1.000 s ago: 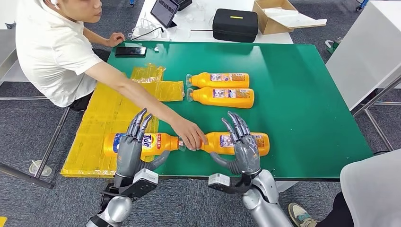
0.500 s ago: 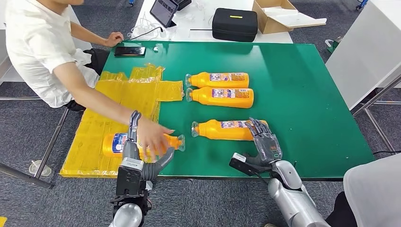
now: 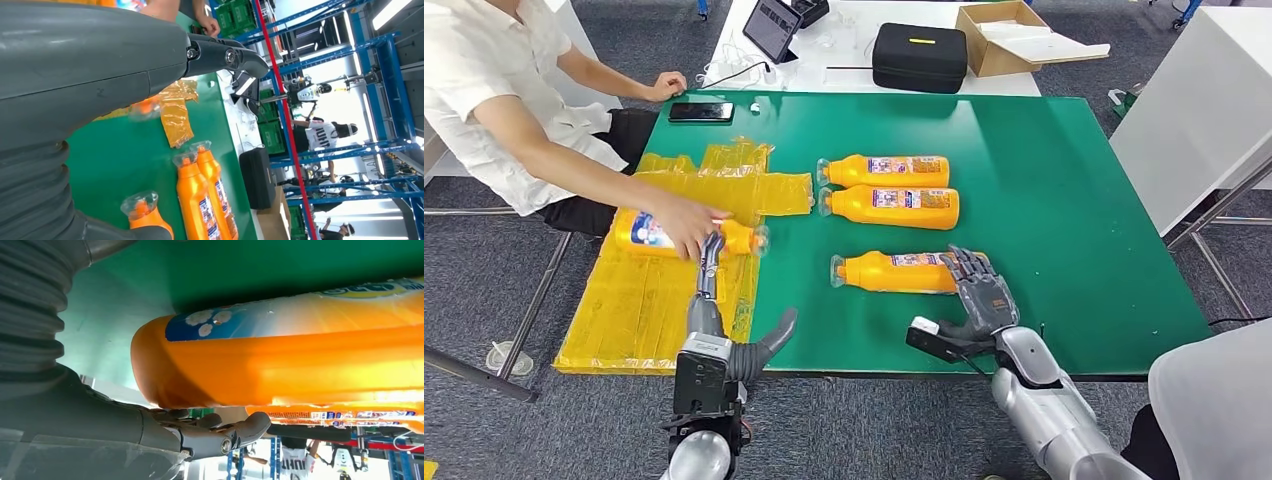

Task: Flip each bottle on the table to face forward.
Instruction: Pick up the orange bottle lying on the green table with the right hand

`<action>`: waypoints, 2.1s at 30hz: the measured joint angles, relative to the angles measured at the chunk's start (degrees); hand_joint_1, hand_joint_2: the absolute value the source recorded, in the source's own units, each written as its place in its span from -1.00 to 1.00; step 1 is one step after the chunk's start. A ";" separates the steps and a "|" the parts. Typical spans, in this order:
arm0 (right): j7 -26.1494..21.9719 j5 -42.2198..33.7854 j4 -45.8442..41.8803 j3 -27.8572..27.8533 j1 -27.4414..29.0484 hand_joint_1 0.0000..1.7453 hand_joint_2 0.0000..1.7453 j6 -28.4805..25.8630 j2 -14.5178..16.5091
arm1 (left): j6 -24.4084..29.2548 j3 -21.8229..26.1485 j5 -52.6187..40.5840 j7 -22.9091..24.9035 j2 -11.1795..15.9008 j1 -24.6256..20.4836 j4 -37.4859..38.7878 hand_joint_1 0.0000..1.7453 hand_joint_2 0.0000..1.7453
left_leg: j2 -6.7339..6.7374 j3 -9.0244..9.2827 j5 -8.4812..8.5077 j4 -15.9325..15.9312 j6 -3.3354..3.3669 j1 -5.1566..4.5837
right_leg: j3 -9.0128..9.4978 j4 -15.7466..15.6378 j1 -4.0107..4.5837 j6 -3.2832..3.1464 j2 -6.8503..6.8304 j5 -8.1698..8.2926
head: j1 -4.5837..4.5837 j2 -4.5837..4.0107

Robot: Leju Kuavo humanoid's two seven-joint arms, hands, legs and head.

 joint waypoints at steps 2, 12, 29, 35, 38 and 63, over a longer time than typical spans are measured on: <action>0.74 1.20 0.43 0.76 -0.53 -1.00 1.00 -0.60 -0.22 | -0.01 -0.02 -0.03 -0.01 -0.13 0.00 0.00 -1.00 1.00 | 0.00 0.02 0.03 0.00 0.00 0.00 | 0.02 0.00 0.00 0.01 0.00 0.02 | -0.01 0.00; 1.71 6.60 -0.31 4.77 -1.04 -1.00 1.00 -5.15 -0.52 | 0.09 -0.06 -1.12 -0.04 -0.37 0.03 -0.88 -1.00 1.00 | 0.01 -0.01 0.04 0.00 -0.01 0.00 | 0.02 0.01 0.00 0.02 0.00 0.03 | 0.00 0.00; 2.15 2.63 -6.93 8.26 2.44 -1.00 1.00 -3.74 -0.33 | 0.30 -0.03 -1.88 0.03 -0.57 0.09 -1.46 -1.00 1.00 | -0.01 -0.38 0.04 0.00 -0.01 -0.01 | -0.33 0.03 -0.03 0.03 -0.01 0.01 | -0.01 -0.01; 2.97 1.51 -2.03 6.65 -0.17 -1.00 1.00 -4.44 -0.33 | 0.09 -0.07 -1.48 0.01 -0.57 0.06 -1.75 -1.00 1.00 | -0.03 -0.37 0.05 0.00 0.01 -0.02 | -0.32 0.03 -0.06 0.03 -0.01 0.01 | -0.01 -0.01; 3.29 1.78 0.32 5.63 -1.25 -1.00 1.00 -5.40 -0.25 | 0.08 -0.12 -1.35 0.00 -0.56 0.07 -1.83 -1.00 1.00 | -0.03 -0.37 0.05 0.00 0.01 -0.03 | -0.31 0.03 -0.06 0.03 -0.01 0.02 | -0.01 0.00; 3.05 -1.72 9.41 1.01 -7.05 0.54 1.00 1.73 1.20 | -1.21 -0.46 1.64 -0.90 -0.50 -0.19 -2.80 -1.00 1.00 | -0.02 -0.18 0.07 0.00 0.04 -0.05 | -0.16 0.02 -0.08 0.04 0.00 0.03 | -0.01 -0.01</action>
